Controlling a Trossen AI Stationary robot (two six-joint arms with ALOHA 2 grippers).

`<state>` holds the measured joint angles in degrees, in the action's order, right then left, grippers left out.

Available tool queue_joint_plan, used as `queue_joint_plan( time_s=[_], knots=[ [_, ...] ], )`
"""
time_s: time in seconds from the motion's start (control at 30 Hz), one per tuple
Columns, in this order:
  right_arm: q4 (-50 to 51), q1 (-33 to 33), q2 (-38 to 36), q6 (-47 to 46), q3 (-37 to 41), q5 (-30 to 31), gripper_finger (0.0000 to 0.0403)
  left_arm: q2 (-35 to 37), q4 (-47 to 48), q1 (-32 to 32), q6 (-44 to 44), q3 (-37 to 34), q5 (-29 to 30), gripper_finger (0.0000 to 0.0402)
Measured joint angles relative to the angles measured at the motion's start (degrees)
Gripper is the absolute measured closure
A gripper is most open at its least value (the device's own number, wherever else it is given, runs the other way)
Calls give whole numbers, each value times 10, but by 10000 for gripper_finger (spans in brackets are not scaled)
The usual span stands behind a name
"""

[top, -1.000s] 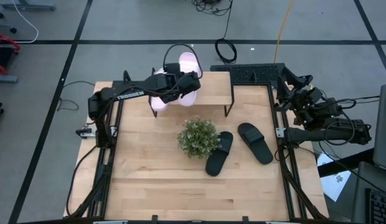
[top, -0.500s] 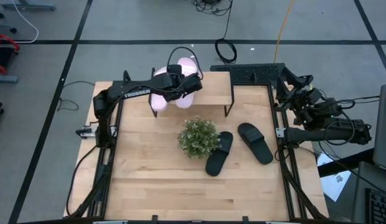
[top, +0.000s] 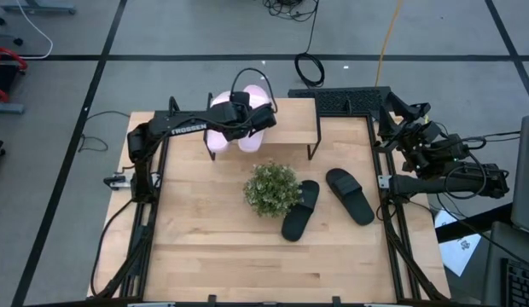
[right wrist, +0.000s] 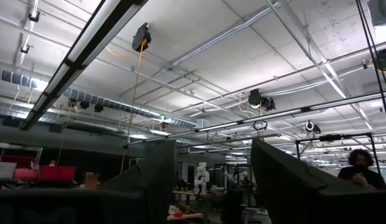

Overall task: Pick and place slides into the shelf
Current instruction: Put the pink slides on the shelf

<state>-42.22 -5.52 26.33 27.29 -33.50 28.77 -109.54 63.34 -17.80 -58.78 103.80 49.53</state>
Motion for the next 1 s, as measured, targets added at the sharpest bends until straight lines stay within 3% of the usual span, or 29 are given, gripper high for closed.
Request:
queue_joint_plan(
  time_s=[0.4,1.0],
  knots=[
    [0,0,0,-11,0,0,206,0,0,-3,-5,-34,-25,402],
    [0,0,0,-12,0,0,206,0,-5,-16,5,-36,-16,401]
  ],
)
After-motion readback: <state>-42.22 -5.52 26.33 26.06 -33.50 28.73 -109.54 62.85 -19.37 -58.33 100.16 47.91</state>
